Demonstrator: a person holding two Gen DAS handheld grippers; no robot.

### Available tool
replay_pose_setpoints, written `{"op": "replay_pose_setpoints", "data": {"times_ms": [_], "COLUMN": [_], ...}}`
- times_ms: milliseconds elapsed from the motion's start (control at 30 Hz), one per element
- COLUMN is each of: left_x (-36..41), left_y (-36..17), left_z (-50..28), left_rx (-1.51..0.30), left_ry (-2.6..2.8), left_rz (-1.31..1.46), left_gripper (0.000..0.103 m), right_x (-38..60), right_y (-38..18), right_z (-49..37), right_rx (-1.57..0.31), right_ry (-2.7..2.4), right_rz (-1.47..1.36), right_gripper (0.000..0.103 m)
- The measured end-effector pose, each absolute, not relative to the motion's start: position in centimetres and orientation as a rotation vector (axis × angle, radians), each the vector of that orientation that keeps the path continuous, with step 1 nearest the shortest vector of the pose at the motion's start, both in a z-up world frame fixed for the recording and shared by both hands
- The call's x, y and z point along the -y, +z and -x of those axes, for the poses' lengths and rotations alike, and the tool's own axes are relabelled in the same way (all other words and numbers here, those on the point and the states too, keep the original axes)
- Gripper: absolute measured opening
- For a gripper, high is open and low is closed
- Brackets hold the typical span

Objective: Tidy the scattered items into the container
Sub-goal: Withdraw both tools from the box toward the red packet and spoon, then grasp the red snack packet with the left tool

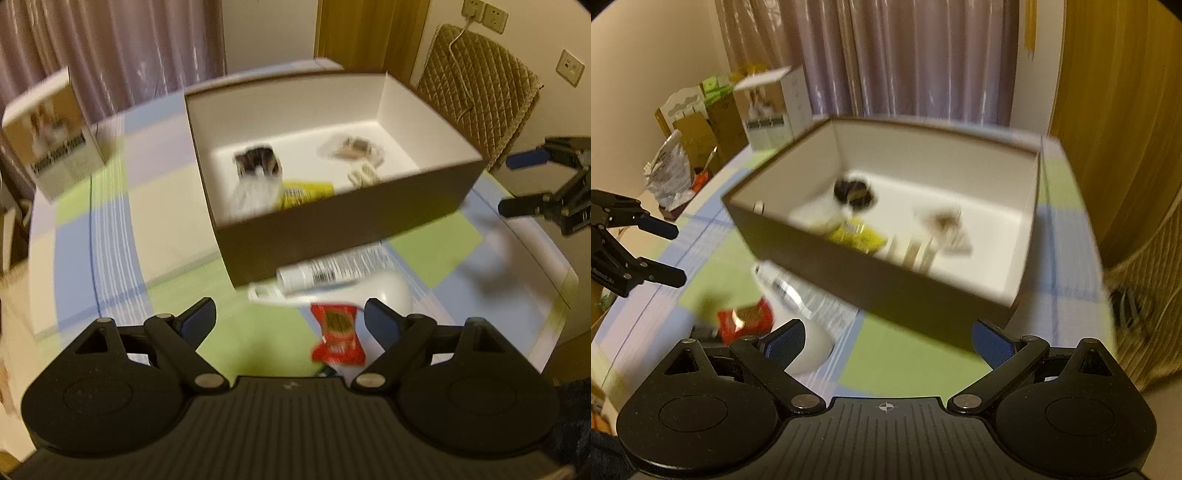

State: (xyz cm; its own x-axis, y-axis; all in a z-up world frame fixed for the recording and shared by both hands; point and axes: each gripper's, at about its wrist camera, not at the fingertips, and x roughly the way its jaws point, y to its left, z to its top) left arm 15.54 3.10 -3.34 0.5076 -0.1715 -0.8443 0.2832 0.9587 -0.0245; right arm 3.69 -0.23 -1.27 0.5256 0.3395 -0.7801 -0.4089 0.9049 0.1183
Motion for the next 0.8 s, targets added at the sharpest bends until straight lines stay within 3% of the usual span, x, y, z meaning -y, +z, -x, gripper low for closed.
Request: {"op": "replay_pose_setpoints", "data": {"times_ms": [133,267,733,800], "left_x": [-2.3,-1.3,1.6,2.0], "left_y": [-5.6,-7.6,-11.1,-11.7], "left_z": [-14.3,-14.0,-17.7,-18.5], "left_rx": [-1.027,-1.064,-1.145,-1.167], "left_ry": [-0.290,-0.321,-0.417,-0.427], "left_rz": [-0.093,-0.075,-0.222,-0.235], "left_gripper": [0.079,0.067,0.063,0.052], "right_x": [0.4,0.8,1.4,1.4], "right_y": [-4.1,-5.8,-7.0,-7.0], "right_z": [-2.8,-2.4,-2.6,-2.7], "right_rx": [-0.990,-1.042,-1.088,-1.091], "right_ry": [0.409,0.388,0.358,0.357], "right_rz": [0.005,-0.022,-0.024,-0.023], "right_gripper": [0.101,0.101,0.101,0.101]}}
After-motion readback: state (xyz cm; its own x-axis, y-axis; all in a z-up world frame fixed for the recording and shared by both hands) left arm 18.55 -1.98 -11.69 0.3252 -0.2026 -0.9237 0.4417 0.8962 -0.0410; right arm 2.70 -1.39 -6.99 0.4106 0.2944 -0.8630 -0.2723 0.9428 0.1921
